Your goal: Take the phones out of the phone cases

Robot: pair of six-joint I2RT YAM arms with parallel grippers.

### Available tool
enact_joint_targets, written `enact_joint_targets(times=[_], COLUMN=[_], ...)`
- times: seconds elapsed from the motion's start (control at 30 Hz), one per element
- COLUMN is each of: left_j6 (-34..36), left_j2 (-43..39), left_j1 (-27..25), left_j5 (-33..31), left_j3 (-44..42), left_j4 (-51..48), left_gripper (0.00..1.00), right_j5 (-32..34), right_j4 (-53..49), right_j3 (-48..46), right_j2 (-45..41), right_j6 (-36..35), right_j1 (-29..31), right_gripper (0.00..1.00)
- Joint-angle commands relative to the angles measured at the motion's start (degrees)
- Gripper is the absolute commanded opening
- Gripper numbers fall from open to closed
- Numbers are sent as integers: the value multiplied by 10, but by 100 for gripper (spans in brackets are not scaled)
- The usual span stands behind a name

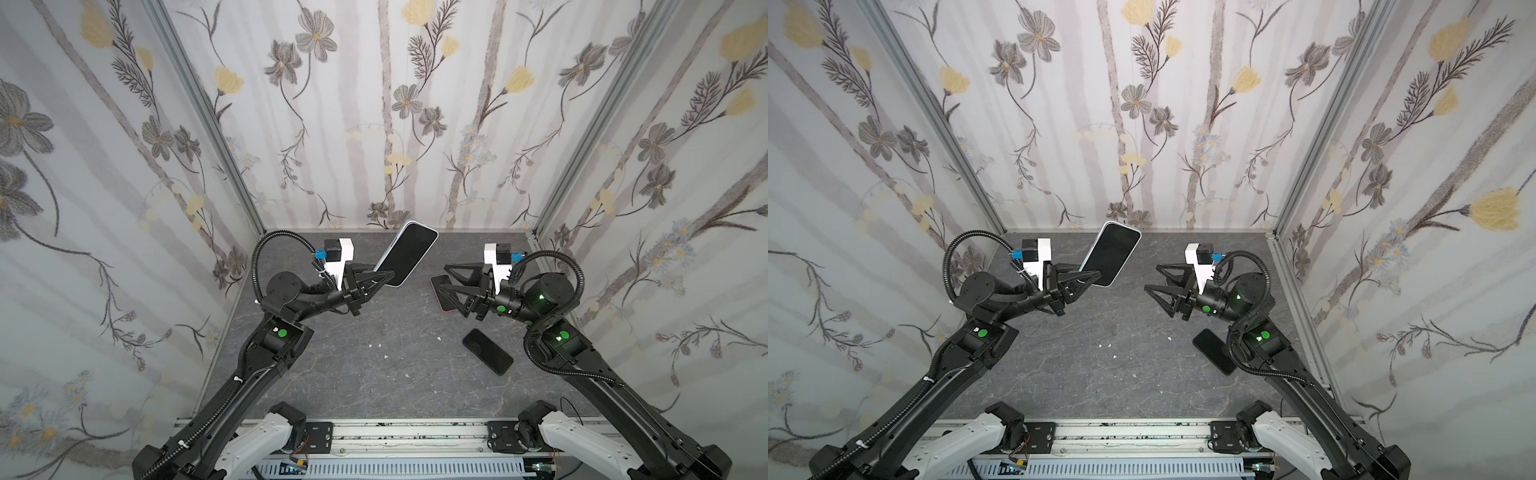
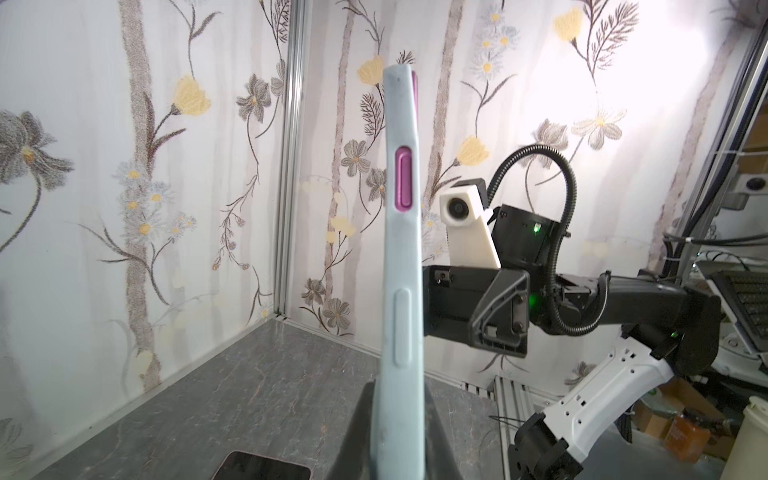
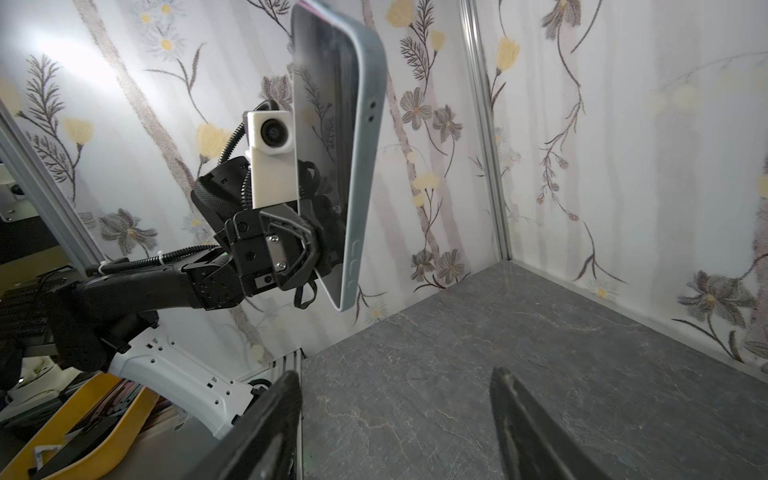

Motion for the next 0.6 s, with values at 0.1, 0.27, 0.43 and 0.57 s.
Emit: enact_joint_targets(times=[0.1, 0.27, 0.43, 0.57], left_j6=[-113, -128, -131, -130], left_j2=[28, 41, 49, 55], left_j1=[-39, -60, -68, -70], left_j5=[-29, -12, 0, 13], left_j3=[26, 35, 38, 41], left_j4=[100, 118, 124, 125], left_gripper=[0, 0, 0, 0], right_j5=[0, -30, -70, -83], right_j4=[154, 148, 135, 117], right_j3=[-4, 24, 53, 62], right_j2=[37, 64, 84, 95], right_j6=[28, 27, 25, 20], right_j1=[39, 51, 60, 65], right_gripper=[62, 55, 50, 45])
